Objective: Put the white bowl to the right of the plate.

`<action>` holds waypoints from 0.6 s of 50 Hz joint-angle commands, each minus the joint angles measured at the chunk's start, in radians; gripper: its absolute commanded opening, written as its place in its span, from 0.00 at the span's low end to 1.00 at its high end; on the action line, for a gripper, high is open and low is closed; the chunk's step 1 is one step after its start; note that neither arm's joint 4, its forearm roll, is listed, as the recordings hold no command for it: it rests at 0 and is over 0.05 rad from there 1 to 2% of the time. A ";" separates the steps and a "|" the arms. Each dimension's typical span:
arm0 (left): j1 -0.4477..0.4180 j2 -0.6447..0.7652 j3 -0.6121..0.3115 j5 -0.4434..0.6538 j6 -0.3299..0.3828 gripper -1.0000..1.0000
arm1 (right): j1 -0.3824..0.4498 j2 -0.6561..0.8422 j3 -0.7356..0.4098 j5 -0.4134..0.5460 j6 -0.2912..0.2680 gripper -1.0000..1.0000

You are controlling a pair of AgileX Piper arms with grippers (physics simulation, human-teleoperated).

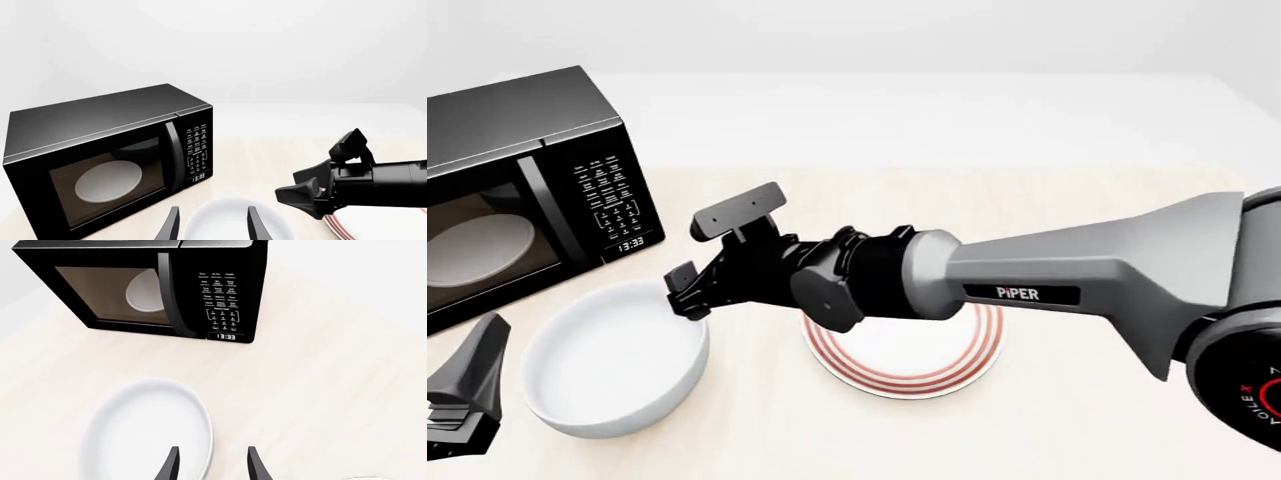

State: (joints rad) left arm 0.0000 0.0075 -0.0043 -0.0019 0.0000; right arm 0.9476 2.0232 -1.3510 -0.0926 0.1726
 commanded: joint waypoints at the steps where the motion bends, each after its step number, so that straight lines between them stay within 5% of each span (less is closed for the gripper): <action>1: 0.000 0.000 0.000 0.000 0.000 1.00 | -0.015 0.062 -0.030 0.017 0.016 1.00; 7: 0.000 0.000 0.000 0.000 0.000 1.00 | -0.010 0.201 -0.125 0.031 0.071 1.00; 30: 0.000 0.000 0.000 0.000 0.000 1.00 | 0.010 0.243 -0.166 0.044 0.081 1.00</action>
State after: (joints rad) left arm 0.0000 0.0075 -0.0043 -0.0019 0.0000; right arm 0.9486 2.2321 -1.4893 -0.0568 0.2445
